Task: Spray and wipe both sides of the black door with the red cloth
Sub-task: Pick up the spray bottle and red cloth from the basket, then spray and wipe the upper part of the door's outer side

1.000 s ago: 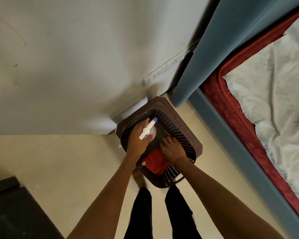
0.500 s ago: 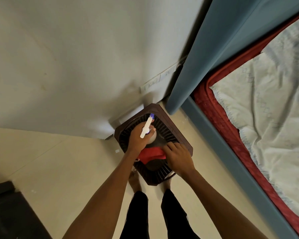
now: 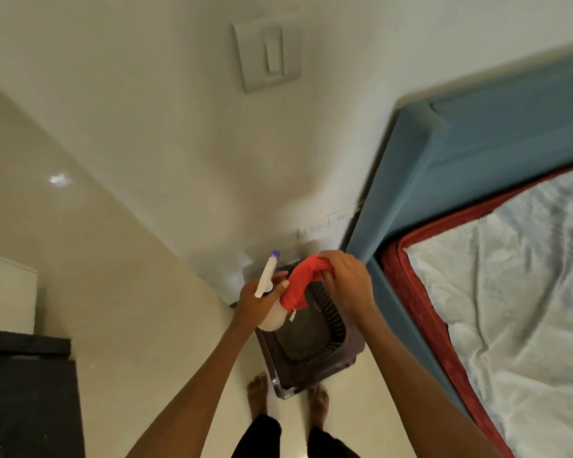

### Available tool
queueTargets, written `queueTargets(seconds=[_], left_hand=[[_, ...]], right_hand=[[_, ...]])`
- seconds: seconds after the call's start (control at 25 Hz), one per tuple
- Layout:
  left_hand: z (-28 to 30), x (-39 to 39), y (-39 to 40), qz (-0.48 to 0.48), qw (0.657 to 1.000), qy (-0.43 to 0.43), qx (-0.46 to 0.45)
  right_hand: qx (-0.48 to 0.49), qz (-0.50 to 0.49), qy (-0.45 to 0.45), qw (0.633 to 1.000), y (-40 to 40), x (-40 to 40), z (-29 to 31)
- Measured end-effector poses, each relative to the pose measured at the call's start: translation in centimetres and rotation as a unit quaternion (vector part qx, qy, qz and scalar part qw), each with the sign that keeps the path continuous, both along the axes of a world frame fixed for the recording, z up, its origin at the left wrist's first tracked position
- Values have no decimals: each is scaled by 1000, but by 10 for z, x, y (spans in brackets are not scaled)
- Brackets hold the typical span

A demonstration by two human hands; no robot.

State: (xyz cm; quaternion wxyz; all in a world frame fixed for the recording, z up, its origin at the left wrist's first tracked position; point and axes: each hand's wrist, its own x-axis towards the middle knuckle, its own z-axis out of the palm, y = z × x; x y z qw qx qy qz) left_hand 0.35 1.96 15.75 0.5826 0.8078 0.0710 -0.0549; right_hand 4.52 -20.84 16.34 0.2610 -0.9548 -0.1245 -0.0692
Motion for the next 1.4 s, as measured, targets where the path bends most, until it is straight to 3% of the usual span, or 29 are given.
queueTargets(seconds=[0.16,0.4,0.64,0.84,0.96,1.04,1.12,1.4], left_hand=[[33,-36,10,85,995,5,-43],[52,-84,45,242,970,-1,3],[78,-136,143,356,933,9,-48],[99,-211,246,407,912,0,-45],[113,-259,305,449,893,-3,-36],[118,-289,336,470,881,-15,-47],[125,-314,357,486,871,-37,-57],[166,-375,414,579,802,-116,-83]], right_hand=[[-15,61,57,996,42,19,40],[-4,140,103,985,134,9,74],[6,116,230,966,227,-17,82],[268,219,411,843,319,-63,74],[322,218,371,843,389,-110,79],[339,225,317,857,441,-149,83],[340,278,294,849,486,-192,91],[311,534,315,721,591,-284,135]])
